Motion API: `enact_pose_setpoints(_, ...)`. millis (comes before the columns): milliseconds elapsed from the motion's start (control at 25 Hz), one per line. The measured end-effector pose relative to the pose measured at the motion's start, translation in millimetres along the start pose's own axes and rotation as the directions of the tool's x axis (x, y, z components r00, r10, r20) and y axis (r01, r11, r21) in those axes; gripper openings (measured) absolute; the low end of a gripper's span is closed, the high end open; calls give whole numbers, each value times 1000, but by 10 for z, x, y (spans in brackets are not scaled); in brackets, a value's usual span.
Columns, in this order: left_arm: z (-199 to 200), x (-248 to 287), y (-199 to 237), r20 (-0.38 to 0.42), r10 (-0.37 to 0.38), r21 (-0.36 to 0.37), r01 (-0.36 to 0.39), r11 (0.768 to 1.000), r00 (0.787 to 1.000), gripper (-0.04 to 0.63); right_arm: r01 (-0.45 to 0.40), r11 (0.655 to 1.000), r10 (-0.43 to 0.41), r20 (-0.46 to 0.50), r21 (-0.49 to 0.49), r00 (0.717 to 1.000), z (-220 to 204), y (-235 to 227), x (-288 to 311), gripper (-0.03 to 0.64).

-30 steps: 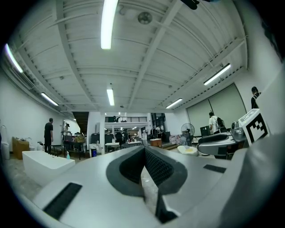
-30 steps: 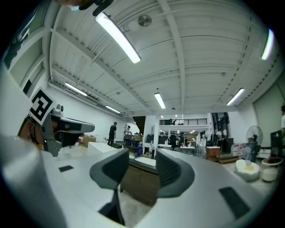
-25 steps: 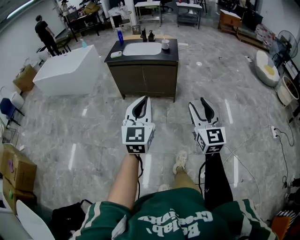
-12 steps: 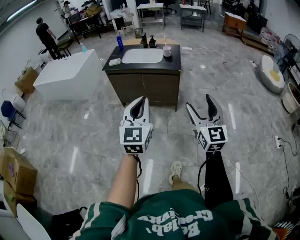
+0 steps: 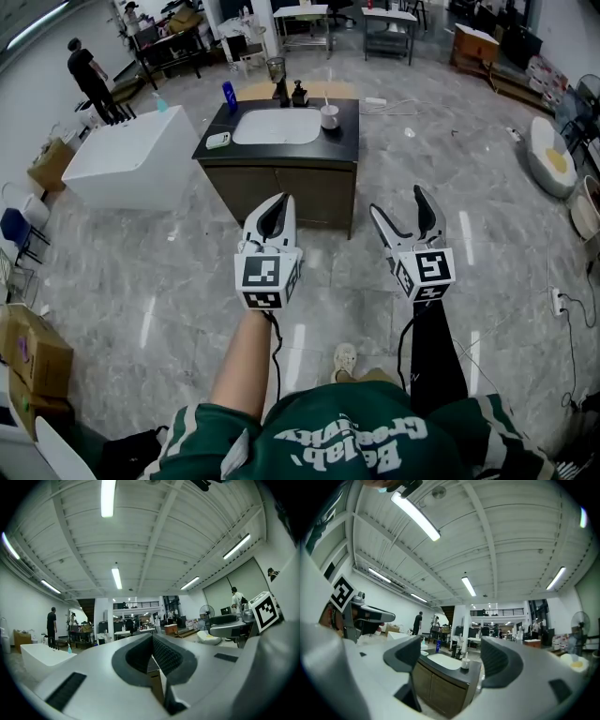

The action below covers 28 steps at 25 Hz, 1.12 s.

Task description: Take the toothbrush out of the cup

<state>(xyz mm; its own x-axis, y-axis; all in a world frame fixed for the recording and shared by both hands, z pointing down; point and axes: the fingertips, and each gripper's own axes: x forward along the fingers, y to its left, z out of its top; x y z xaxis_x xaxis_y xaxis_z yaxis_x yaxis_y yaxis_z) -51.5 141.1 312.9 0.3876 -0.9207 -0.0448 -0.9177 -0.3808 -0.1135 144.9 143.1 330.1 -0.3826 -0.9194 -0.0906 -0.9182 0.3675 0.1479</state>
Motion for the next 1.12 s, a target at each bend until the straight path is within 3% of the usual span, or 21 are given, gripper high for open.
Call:
enact_pose_setpoints(480,-209,953,101,-27,45,-12,-45,999,999,0,-5,1000,5,21,27,1000,-210,-753,834,414)
enact_pose_setpoints(1120,-467,2138,726,-18,40,-1,-40,999,999,0,-20,1000,19,27,23,999,-538,-1027,2121,416)
